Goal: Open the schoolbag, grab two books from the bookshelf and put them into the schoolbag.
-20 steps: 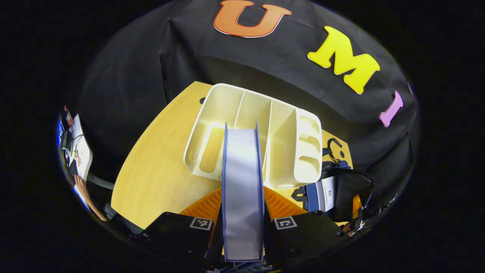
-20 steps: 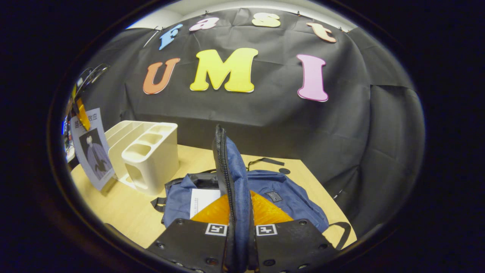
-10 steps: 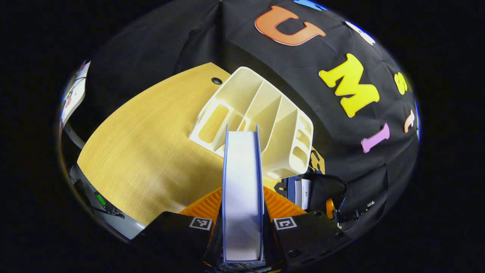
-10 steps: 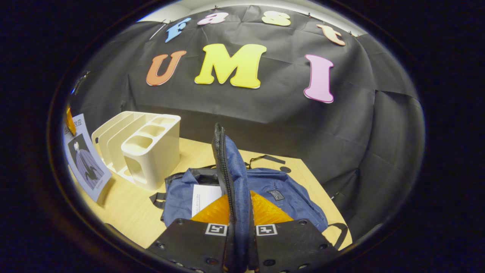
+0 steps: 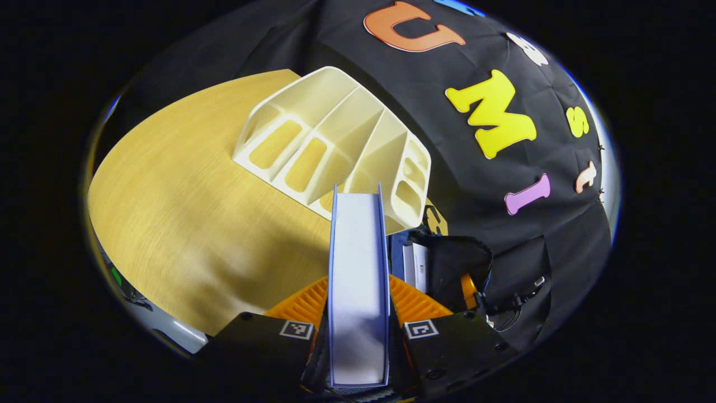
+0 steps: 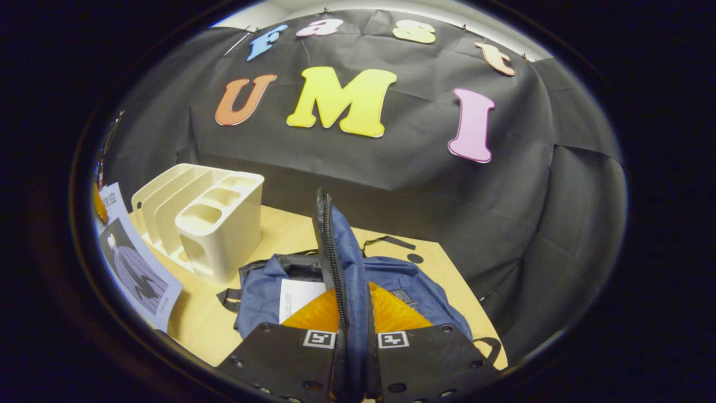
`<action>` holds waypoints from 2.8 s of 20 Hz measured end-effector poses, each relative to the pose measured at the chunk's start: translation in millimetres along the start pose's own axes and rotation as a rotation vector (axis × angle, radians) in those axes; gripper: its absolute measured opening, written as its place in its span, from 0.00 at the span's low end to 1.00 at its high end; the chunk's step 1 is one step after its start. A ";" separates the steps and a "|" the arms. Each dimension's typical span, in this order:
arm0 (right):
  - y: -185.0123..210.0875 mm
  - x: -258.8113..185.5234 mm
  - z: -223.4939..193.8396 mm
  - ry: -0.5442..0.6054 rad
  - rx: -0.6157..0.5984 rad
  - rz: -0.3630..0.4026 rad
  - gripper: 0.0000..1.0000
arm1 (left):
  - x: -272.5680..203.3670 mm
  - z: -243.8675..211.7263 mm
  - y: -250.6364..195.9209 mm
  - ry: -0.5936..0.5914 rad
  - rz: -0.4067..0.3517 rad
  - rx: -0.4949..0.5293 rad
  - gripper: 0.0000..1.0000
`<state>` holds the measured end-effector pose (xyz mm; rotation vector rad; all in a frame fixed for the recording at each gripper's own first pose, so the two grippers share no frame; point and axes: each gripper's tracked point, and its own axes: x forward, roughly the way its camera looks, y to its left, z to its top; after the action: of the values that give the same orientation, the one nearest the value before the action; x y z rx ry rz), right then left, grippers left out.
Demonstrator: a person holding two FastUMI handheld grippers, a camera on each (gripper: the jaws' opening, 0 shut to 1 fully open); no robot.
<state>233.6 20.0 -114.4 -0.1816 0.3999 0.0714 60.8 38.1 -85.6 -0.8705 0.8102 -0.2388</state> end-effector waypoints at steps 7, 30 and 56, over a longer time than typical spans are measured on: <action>-22.9 -6.1 23.5 -0.041 0.059 -0.009 0.13 | 41.8 -20.6 -73.1 0.034 -0.177 0.017 0.45; -46.5 -19.2 65.5 -0.180 0.107 0.073 0.13 | 218.8 -56.7 -144.6 -0.122 -0.333 -0.082 0.47; -29.4 -16.5 73.5 -0.216 0.071 0.128 0.13 | 331.5 -112.5 -225.8 -0.154 -0.362 -0.013 0.50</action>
<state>249.5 4.6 -36.6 -0.0767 0.1984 0.2012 235.9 -336.8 -133.7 -1.0322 0.5073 -0.4781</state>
